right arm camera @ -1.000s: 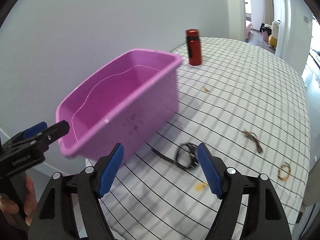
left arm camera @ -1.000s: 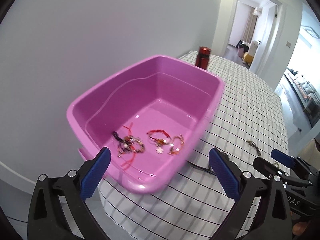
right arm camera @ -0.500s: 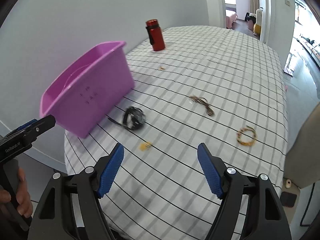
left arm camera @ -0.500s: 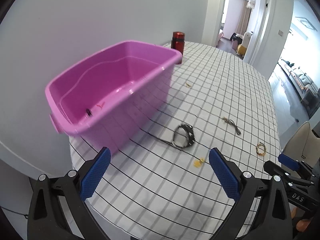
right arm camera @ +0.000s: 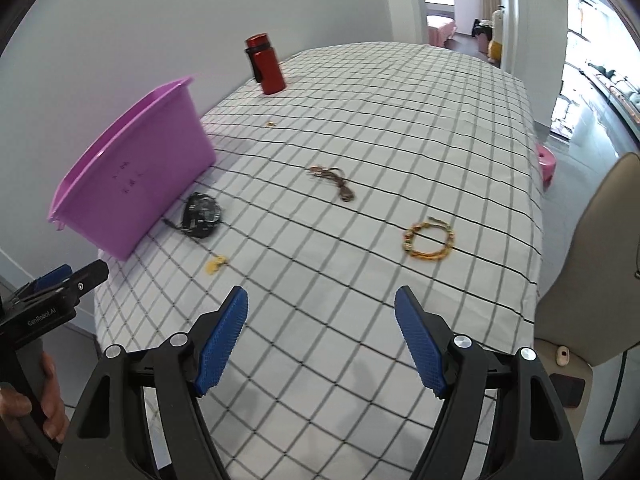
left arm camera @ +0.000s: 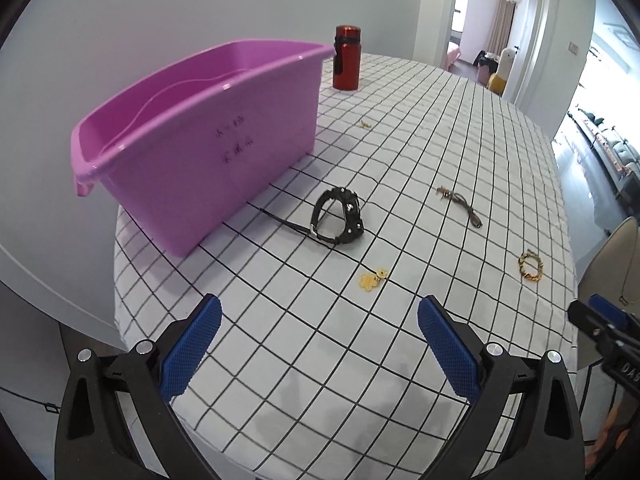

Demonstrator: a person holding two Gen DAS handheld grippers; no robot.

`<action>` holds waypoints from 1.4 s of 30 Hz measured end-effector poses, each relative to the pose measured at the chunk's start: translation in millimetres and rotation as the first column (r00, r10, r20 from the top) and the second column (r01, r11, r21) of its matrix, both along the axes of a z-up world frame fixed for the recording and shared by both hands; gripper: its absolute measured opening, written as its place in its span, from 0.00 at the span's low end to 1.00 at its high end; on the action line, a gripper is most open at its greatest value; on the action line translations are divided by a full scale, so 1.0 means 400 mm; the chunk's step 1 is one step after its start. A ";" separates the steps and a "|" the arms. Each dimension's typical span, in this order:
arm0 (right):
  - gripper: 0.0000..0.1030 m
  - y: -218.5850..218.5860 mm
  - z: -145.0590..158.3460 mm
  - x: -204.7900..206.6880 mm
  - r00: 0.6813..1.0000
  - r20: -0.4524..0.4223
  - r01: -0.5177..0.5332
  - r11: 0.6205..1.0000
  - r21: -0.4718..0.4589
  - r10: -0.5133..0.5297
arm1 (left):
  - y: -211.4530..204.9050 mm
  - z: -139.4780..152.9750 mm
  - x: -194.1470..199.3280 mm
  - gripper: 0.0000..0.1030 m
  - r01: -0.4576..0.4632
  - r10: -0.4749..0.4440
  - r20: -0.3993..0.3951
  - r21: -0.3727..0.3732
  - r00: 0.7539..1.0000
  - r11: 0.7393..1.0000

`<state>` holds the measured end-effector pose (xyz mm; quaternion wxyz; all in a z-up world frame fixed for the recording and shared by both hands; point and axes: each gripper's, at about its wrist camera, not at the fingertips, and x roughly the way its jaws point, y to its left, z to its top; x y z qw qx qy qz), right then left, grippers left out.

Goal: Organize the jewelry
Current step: 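Withdraw both open tools from the tub back over the table, then move left tool to the yellow flower charm while right tool approaches the braided bracelet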

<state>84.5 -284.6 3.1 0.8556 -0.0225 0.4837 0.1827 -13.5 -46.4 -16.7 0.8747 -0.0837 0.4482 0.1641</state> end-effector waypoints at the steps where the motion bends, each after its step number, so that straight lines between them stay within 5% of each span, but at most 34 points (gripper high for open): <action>1: 0.71 -0.010 -0.010 0.005 1.000 -0.002 0.009 1.000 -0.004 -0.009 | -0.004 -0.014 0.007 0.94 -0.001 0.001 -0.002 0.004 1.000 1.000; 18: 0.71 -0.093 -0.232 0.169 0.991 0.030 0.131 0.988 -0.077 -0.129 | -0.057 -0.237 0.161 0.94 0.003 -0.003 -0.007 -0.023 1.000 1.000; 42: 0.71 -0.099 -0.303 0.281 0.991 0.090 0.110 0.976 -0.185 -0.095 | -0.070 -0.331 0.245 0.94 -0.008 0.006 -0.035 -0.033 0.999 0.999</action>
